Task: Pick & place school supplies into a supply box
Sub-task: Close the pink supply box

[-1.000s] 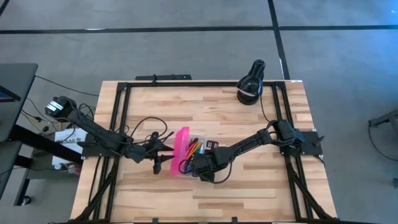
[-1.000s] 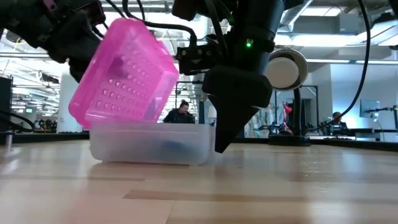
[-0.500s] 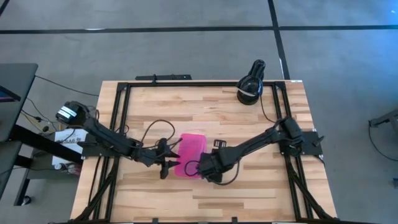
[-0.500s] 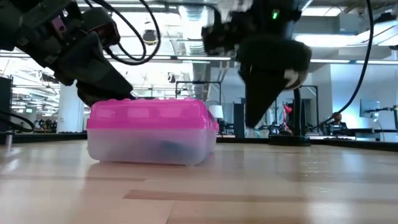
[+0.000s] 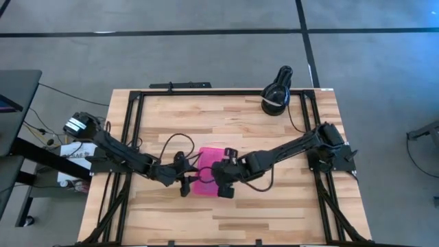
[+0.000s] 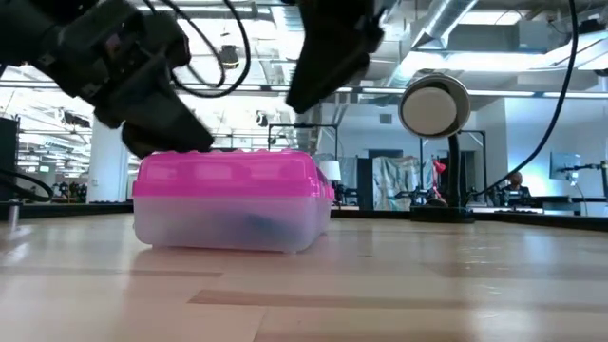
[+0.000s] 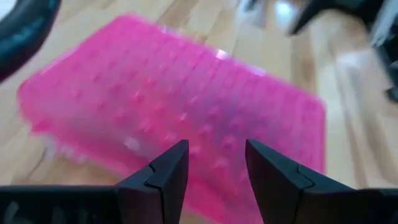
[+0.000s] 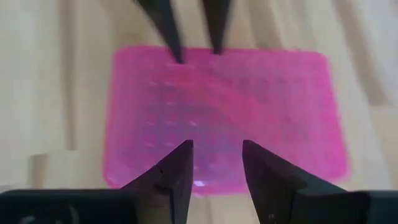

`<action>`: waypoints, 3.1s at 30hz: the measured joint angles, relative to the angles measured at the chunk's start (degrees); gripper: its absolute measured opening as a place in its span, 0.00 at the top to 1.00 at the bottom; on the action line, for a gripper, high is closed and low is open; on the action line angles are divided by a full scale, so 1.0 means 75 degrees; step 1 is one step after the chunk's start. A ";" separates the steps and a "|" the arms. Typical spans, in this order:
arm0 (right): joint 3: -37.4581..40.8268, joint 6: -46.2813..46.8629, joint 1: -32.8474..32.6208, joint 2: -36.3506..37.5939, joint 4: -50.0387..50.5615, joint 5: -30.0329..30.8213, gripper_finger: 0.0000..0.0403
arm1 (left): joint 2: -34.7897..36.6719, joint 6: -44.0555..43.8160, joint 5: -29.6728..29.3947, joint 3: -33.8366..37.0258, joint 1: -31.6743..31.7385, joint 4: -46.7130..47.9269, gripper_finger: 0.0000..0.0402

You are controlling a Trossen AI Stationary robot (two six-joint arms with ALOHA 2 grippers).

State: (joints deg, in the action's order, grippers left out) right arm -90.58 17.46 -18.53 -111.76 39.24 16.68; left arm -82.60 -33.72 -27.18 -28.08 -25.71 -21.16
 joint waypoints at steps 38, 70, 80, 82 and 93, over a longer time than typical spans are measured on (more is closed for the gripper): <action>0.1742 -0.0124 0.0391 0.0154 -0.2001 -0.0807 0.67 | -0.0354 -0.1713 0.0349 0.0009 -0.0659 0.0964 0.62; 0.1730 -0.0326 0.0691 0.0154 -0.1576 -0.0764 0.67 | -0.0354 -0.1531 0.0315 0.0009 -0.0653 0.0606 0.62; 0.1730 -0.0530 0.0692 0.0151 -0.1494 -0.0845 0.67 | -0.0354 -0.1453 0.0312 0.0009 -0.0653 0.0606 0.62; 0.1730 -0.0538 0.0691 0.0138 -0.1432 -0.0864 0.67 | -0.0354 -0.1454 0.0311 0.0009 -0.0653 0.0606 0.62; 0.1730 -0.0596 0.0697 0.0116 -0.1436 -0.0994 0.67 | -0.0354 -0.1448 0.0312 0.0009 -0.0653 0.0606 0.62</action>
State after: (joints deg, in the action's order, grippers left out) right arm -77.60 12.99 -13.30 -110.90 28.47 9.23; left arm -85.25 -44.58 -24.84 -28.01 -30.61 -16.62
